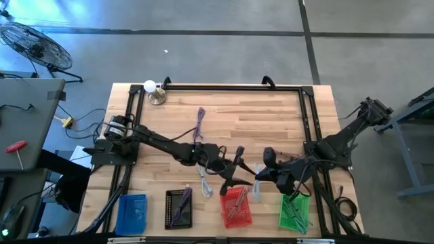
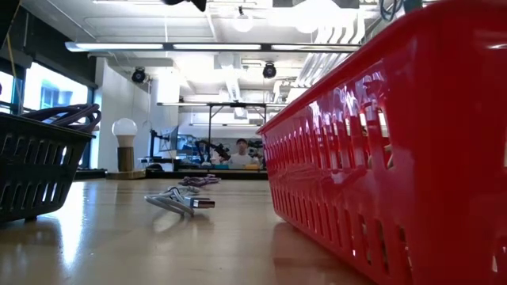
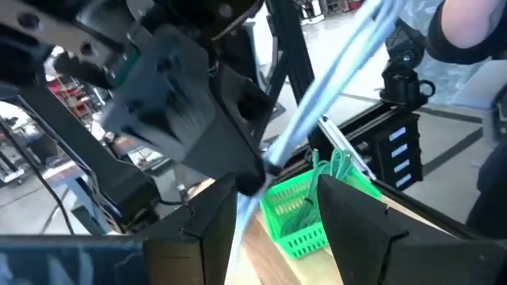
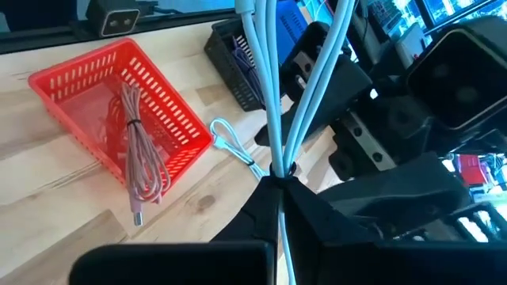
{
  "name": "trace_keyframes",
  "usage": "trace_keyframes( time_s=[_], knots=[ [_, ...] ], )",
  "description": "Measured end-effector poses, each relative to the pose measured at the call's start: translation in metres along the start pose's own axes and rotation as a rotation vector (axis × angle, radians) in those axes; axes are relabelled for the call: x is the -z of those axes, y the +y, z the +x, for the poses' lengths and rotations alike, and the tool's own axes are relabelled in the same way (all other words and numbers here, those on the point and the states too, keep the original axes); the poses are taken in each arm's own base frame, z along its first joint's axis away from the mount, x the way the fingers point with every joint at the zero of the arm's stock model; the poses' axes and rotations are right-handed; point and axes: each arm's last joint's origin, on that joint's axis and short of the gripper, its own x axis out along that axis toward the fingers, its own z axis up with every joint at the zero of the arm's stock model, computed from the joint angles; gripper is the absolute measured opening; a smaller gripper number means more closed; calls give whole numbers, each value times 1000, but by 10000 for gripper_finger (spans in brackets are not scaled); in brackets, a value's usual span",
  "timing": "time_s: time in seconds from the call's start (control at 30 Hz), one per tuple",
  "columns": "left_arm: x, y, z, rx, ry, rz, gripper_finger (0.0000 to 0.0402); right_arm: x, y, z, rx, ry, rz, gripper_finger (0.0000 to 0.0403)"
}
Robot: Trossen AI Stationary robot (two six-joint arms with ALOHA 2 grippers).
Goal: Pick & Place USB Port
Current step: Put the right white charger cable into the blue bin
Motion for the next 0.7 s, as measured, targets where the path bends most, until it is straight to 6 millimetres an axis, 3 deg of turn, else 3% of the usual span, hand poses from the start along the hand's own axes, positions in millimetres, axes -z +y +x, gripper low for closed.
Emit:
trace_keyframes(
  time_s=[0.7],
  knots=[
    [-17,7,4,-7,-53,-57,171,0,0,0,-10,0,11,0]
  ],
)
